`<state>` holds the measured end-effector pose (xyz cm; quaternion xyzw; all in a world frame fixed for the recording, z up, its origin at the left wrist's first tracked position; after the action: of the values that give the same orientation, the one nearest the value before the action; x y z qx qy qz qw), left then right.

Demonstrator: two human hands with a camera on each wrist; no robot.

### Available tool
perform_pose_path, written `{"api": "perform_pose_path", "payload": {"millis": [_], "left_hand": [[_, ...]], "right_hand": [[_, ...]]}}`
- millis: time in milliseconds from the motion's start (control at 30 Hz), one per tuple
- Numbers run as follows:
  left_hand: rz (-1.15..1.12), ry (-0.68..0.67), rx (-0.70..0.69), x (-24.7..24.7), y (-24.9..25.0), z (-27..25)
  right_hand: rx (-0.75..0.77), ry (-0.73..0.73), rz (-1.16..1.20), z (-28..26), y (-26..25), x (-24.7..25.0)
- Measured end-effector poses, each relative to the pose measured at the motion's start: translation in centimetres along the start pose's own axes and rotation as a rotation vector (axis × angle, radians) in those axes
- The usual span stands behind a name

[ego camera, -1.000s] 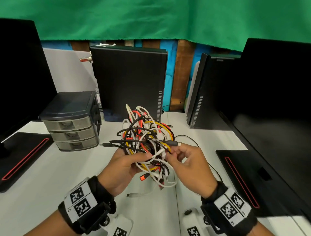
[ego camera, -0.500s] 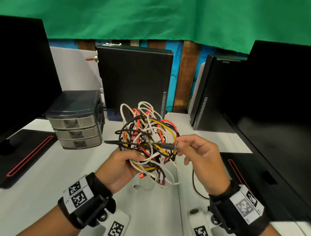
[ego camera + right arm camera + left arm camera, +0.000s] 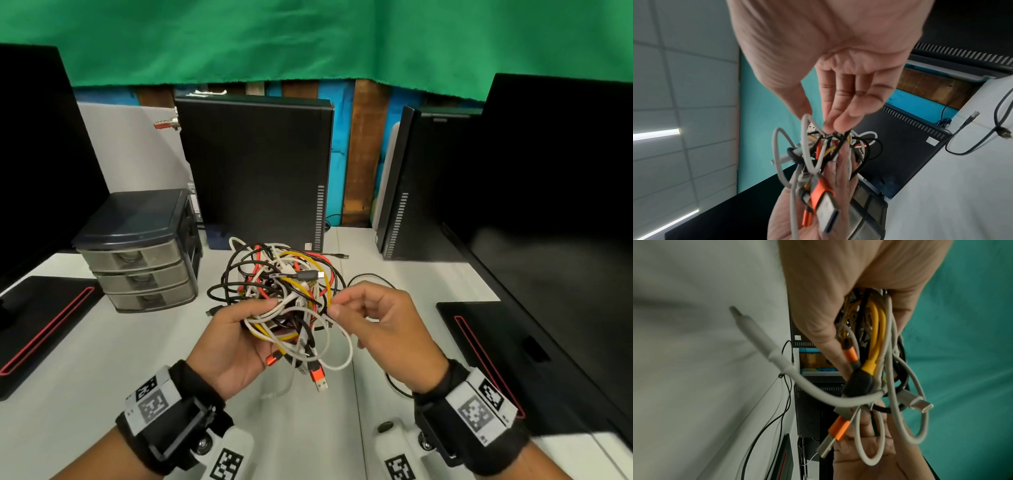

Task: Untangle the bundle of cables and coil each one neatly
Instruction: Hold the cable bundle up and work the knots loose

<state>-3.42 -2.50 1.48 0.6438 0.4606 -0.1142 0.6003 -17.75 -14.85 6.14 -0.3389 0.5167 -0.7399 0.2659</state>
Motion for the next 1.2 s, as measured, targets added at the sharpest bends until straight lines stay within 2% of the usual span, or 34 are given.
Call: {"api": "perform_pose_path", "payload": {"millis": [133, 367, 533, 633, 733, 933, 1067, 1200], "left_hand": [[-0.012, -0.012, -0.009, 0.0, 0.4, -0.2], [0.006, -0.017, -0.043, -0.4, 1.1, -0.5], [0.035, 0.006, -0.095, -0.9, 1.6, -0.6], [0.074, -0.026, -0.102, -1.0, 1.6, -0.9], [0.119, -0.105, -0.070, -1.3, 1.1, -1.1], [0.123, -0.208, 0.015, -2.6, -0.1, -1.5], [0.015, -0.189, 0.035, -2.9, -1.1, -1.6], [0.170, -0.107, -0.031, -2.7, -1.6, -1.4]], "right_hand": [[-0.031, -0.043, 0.057, -0.2, -0.3, -0.2], [-0.013, -0.054, -0.021, -0.4, -0.3, -0.7], [0.095, 0.134, -0.148, -0.8, -0.4, -0.3], [0.217, 0.222, -0.214, -1.4, -1.4, -0.5], [0.326, 0.185, -0.281, -1.8, -2.3, -1.3], [0.461, -0.013, -0.488, -2.2, -2.2, -3.1], [0.464, 0.052, -0.624, -2.4, -1.6, -3.6], [0.426, 0.074, -0.563, -2.5, -1.6, -3.7]]}}
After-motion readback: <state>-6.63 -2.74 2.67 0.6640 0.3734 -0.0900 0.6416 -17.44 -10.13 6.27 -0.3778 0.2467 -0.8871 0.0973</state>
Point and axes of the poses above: each hand's wrist, its own z-axis towards the middle knuckle, its own x-axis out of the back of the hand, y = z × x, the point moved 5 cm from there along z, towards the middle knuckle, and after that the axes turned 2 degrees about x, right-handed, at the moved point
